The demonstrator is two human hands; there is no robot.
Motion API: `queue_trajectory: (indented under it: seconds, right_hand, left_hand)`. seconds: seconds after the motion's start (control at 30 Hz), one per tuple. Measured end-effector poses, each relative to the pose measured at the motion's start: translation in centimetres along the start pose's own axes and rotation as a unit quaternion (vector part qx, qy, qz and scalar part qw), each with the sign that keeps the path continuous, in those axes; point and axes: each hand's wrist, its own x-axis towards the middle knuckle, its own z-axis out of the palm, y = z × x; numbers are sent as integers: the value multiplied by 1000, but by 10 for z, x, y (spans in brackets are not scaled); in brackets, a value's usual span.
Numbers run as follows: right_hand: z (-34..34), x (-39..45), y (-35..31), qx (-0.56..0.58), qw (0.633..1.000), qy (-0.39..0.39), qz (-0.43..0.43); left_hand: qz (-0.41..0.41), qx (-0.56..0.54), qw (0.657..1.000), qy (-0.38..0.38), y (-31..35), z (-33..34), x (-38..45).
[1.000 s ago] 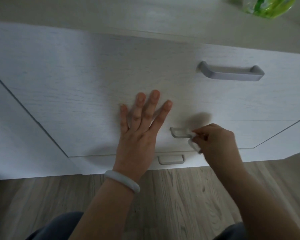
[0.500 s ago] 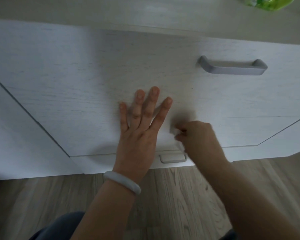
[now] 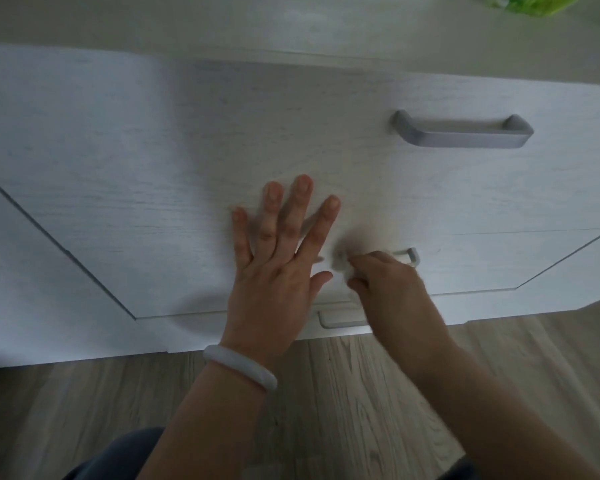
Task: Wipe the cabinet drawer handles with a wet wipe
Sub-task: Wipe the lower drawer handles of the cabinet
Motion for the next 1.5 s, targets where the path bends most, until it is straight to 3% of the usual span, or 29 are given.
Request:
queue_trajectory:
  seconds: [0.17,0.37,0.43,0.53,0.7,0.87,1.1,1.27,1.37,1.5]
  right_hand:
    - [-30,2,46,-7,997,42,67]
    - [4,-5,1,7,999,32,-24]
    - [-5,-1,17,19,999,43,-1]
    - [-29,-7,41,82,989,75,102]
    - [-45,-9,59,244,911,225,244]
    - [-28,8,55,453,809,160,339]
    - [-13,-1,46,564,718,170,371]
    - [-17,4,44,654,623,187,386]
    - [-16,8,48,660,613,205,384]
    - [-6,1,37,646,630,209,377]
  left_hand:
    - [-2,0,1000,-2,1,-1,1]
    - [3,2,1000,-2,-1,2,0]
    - [4,3,1000,-4,-2,3,1]
    - [6,-3,1000,-1,-2,3,0]
    - [5,-6,1000,6,-1,3,1]
    - [2,-6,1000,2,1,3,1]
    - [4,-4,1000,-4,1,3,0]
    - [4,0,1000,-7,1,3,2]
    - [5,-2,1000,-13,2,2,1]
    - [5,3,1000,-13,1,1,0]
